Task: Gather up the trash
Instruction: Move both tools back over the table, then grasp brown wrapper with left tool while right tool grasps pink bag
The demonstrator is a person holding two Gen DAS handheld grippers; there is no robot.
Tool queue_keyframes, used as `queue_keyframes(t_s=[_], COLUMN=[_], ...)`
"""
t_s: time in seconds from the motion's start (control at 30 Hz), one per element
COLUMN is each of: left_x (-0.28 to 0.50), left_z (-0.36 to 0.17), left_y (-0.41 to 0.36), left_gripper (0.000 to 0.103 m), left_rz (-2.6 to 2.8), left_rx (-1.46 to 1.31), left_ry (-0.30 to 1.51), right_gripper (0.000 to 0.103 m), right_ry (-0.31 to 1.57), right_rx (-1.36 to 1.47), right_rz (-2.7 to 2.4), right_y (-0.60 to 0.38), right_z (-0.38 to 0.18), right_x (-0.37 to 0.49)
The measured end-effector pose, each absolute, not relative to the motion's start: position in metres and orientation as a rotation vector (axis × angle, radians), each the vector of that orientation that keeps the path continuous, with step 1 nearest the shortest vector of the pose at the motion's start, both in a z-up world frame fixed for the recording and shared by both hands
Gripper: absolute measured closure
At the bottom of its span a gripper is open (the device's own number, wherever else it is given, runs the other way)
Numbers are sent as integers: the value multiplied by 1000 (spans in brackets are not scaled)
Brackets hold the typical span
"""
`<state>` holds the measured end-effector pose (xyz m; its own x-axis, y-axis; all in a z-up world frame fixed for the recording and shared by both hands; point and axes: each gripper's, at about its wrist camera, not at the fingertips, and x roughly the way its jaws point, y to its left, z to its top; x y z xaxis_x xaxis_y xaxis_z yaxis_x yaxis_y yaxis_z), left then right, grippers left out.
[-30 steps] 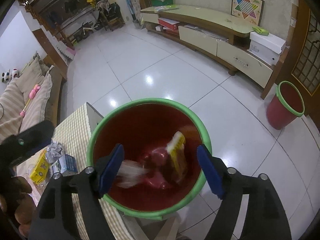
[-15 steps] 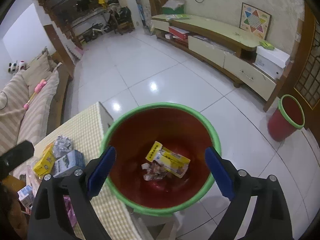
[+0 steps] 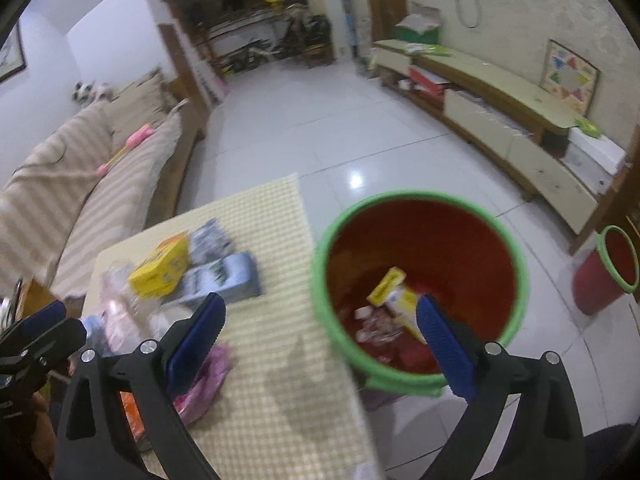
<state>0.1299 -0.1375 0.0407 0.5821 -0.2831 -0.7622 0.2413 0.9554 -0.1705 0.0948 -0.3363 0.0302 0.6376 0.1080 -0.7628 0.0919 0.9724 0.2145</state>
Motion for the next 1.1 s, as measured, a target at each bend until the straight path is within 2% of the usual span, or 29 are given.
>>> queue_keyframes(t_s=[0.53,1.1], left_x=[70,56], left_z=[-15,-87], left_y=[-16,-39], left_gripper=[6,6], left_rz=[-249,-290], left_rx=[-159,19], left_ry=[1035,1223], right_gripper=[10,11], right_ry=[1030,1197], right_rx=[170,185], right_rz=[187,202], right_y=[-245,-225], right_z=[-7,-55], right_x=[82,94])
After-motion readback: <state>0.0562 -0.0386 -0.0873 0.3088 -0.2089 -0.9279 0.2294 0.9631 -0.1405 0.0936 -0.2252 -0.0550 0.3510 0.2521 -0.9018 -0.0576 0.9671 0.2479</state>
